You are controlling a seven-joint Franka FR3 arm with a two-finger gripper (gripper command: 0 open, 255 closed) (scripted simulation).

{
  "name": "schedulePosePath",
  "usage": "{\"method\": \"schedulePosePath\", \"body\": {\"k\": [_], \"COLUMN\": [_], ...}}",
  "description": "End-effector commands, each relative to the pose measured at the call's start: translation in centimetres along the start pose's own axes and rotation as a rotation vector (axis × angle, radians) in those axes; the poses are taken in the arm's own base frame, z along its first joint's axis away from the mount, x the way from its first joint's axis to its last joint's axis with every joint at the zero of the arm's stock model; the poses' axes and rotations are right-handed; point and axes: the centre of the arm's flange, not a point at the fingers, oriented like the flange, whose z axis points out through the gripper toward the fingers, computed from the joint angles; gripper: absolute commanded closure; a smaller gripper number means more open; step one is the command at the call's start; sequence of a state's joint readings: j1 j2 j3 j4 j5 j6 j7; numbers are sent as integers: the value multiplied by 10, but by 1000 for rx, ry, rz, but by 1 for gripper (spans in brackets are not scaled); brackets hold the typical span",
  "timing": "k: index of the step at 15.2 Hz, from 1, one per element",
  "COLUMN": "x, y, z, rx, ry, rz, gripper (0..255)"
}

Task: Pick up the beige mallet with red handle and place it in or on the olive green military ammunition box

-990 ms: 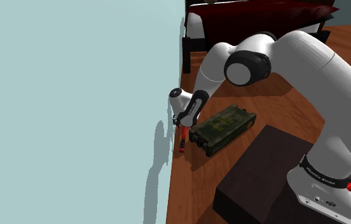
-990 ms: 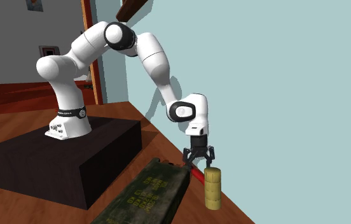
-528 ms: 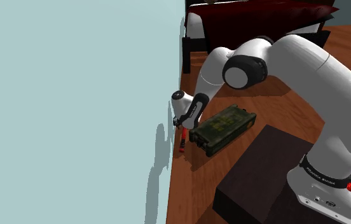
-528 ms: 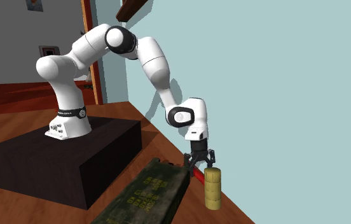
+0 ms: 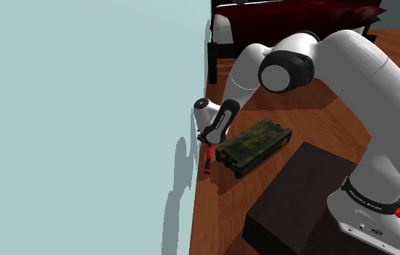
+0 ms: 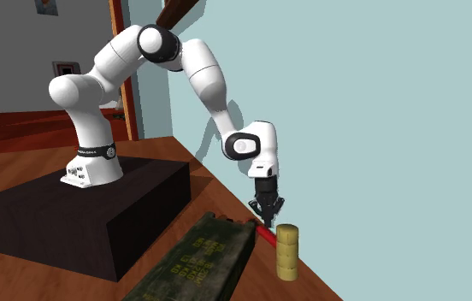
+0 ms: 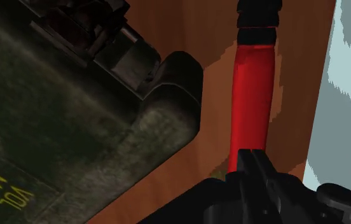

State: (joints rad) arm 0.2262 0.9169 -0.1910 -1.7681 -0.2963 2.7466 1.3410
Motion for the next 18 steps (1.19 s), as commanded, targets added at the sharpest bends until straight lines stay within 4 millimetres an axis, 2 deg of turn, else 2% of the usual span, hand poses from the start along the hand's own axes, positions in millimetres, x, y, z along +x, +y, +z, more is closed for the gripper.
{"method": "schedulePosePath", "body": {"k": [1, 2, 4, 11, 18], "x": [0, 0, -17, -17, -17], "y": [0, 0, -7, -7, -7], "z": [0, 0, 11, 48, 51], "rx": [0, 0, -7, -7, -7], "ry": [0, 0, -3, -3, -3], "rz": [0, 0, -1, -1, -1], "gripper": [255, 0, 0, 0, 0]}}
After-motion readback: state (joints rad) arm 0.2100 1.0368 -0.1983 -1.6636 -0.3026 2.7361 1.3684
